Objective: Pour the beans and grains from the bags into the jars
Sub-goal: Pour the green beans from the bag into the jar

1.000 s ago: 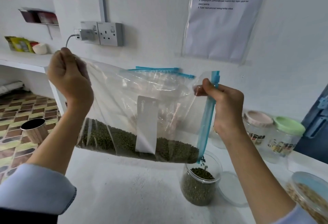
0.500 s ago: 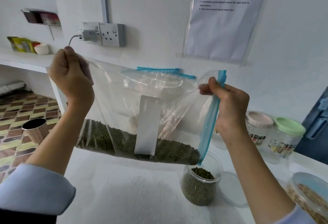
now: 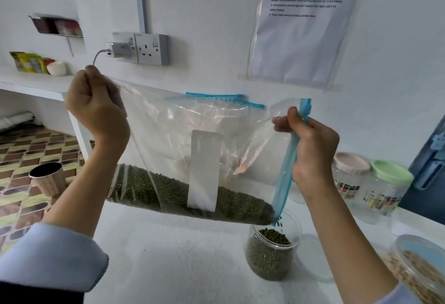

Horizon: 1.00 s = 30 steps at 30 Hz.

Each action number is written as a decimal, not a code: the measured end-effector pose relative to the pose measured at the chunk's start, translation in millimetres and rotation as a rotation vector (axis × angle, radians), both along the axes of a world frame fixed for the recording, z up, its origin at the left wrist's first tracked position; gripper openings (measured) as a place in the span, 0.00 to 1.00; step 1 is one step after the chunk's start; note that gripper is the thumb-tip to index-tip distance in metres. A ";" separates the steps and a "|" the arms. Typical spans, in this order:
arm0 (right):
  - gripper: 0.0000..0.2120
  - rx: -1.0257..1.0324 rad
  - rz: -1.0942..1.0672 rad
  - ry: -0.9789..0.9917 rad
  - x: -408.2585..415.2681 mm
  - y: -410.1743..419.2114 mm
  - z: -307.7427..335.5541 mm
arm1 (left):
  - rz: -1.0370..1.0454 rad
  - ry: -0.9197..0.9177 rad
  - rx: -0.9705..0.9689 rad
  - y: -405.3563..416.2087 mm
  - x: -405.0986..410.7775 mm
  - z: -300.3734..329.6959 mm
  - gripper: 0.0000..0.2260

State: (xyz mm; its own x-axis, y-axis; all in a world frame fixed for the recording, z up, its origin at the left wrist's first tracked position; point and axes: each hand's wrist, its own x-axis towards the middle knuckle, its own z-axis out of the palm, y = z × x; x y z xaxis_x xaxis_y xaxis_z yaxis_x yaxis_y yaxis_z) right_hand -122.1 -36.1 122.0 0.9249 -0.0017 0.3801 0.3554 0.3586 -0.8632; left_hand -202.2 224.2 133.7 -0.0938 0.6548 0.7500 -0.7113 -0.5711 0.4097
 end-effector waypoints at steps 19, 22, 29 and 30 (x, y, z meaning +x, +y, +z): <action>0.14 -0.010 0.009 -0.015 -0.9 -9.3 -2.2 | 0.008 -0.012 -0.015 2.3 -5.1 1.0 0.18; 0.15 -0.054 0.033 -0.016 -2.0 -6.9 -1.3 | 0.002 0.058 0.065 1.2 -4.1 -0.3 0.18; 0.11 -0.080 0.065 -0.043 -1.9 -5.9 -0.5 | 0.013 0.097 0.116 0.4 -3.5 2.2 0.17; 0.11 -0.092 0.068 -0.048 -1.8 -5.1 -0.8 | 0.011 0.105 0.119 0.0 -3.1 2.1 0.18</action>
State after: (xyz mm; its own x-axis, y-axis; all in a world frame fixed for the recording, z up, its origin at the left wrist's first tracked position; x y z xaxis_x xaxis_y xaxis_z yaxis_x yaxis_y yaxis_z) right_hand -123.9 -41.2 121.2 0.9023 0.0977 0.4199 0.3749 0.3033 -0.8761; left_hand -205.3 224.2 135.8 -0.0175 0.5605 0.8280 -0.6616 -0.6274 0.4107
